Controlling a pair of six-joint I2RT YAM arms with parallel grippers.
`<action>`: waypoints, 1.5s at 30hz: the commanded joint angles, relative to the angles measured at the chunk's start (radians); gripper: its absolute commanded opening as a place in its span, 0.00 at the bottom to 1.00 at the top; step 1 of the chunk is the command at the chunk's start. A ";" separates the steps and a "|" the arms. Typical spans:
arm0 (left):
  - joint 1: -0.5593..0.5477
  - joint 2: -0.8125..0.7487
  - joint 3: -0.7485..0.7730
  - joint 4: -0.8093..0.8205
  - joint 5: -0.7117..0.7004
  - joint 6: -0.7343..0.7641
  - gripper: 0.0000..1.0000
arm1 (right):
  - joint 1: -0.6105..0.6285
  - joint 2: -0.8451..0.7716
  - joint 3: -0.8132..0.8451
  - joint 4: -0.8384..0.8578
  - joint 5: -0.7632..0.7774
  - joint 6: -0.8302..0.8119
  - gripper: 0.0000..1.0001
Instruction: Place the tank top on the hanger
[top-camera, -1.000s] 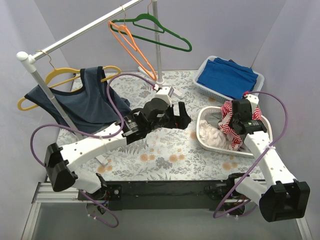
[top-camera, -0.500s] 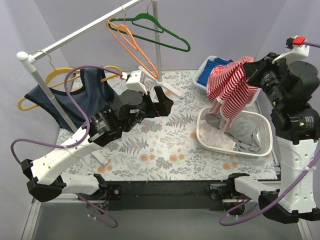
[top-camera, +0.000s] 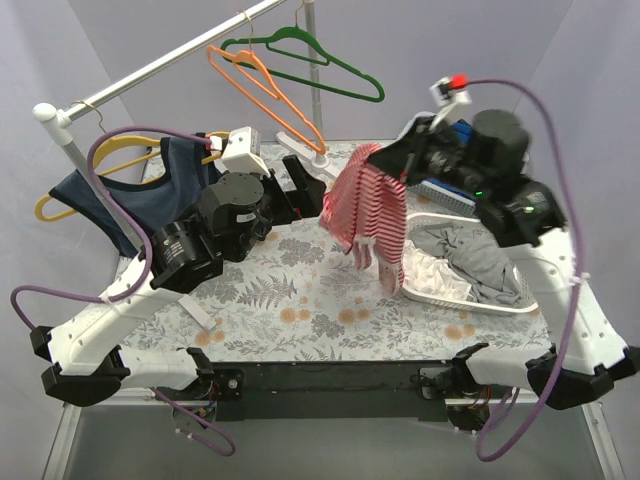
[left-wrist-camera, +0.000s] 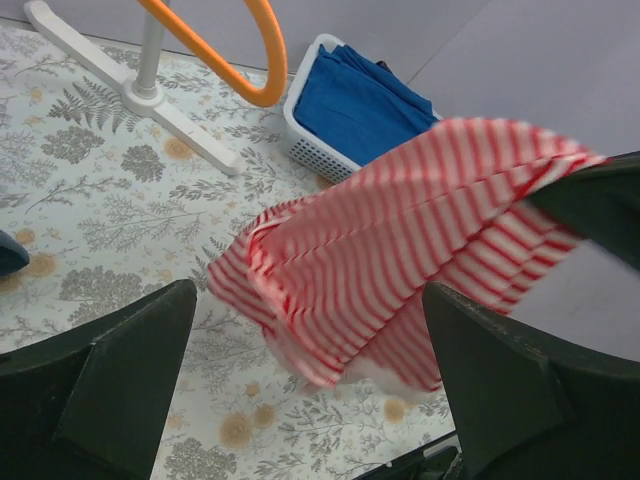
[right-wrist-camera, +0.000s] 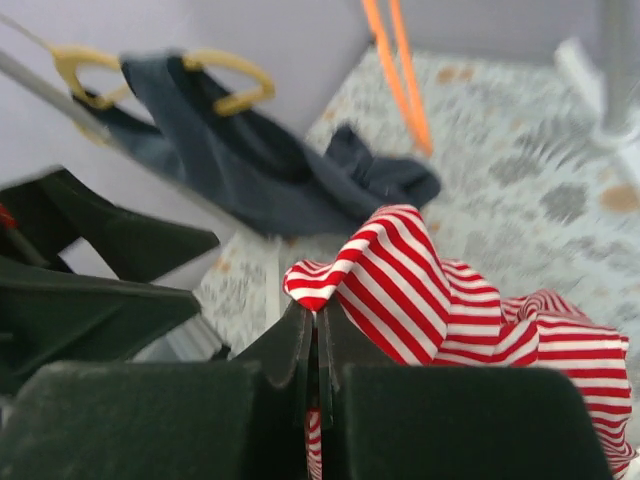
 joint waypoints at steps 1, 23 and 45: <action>0.006 -0.018 0.021 -0.095 -0.049 -0.033 0.98 | 0.134 0.113 -0.256 0.244 0.074 0.009 0.01; -0.005 -0.038 -0.765 0.081 0.396 -0.324 0.92 | 0.243 -0.222 -0.989 0.133 0.172 -0.139 0.60; -0.013 0.276 -0.893 0.461 0.364 -0.373 0.54 | 0.456 -0.125 -1.135 0.047 0.494 -0.087 0.60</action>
